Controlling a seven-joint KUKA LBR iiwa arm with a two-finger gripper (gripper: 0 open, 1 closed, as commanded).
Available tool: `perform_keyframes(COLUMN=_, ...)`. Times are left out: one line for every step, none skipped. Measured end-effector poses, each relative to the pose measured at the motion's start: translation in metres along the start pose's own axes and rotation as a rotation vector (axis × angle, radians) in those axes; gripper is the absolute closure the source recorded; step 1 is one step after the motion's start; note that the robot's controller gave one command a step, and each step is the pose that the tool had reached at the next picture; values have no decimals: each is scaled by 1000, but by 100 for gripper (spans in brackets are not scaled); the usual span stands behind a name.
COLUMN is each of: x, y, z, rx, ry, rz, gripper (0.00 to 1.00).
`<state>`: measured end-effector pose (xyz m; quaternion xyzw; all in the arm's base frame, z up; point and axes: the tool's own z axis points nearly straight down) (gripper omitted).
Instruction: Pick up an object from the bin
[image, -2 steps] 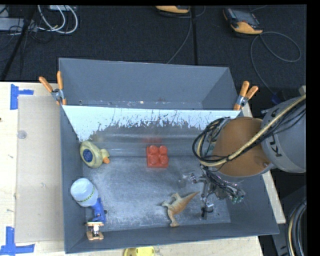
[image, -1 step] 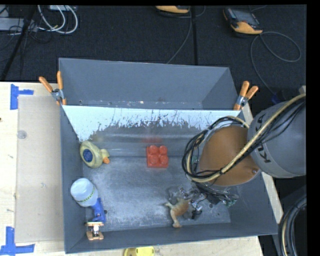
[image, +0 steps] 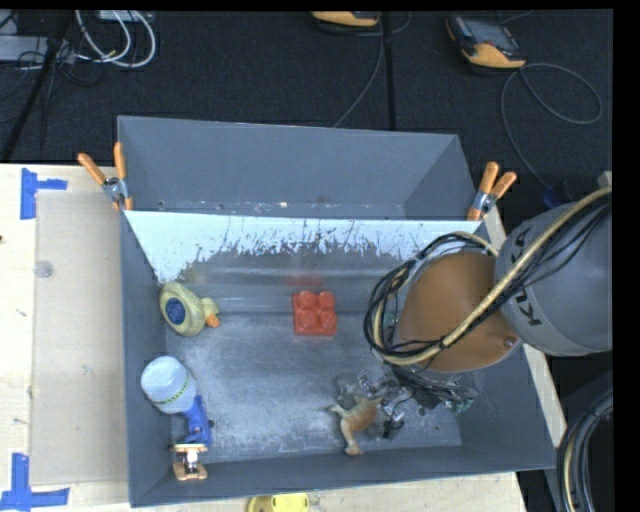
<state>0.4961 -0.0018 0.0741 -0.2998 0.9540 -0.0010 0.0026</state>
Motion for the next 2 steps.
perform_keyframes(x=-12, y=-1, z=-108, rx=-2, ry=0, rz=-47, gripper=100)
perform_keyframes(x=-12, y=-1, z=-108, rx=-2, ry=0, rz=-47, gripper=100)
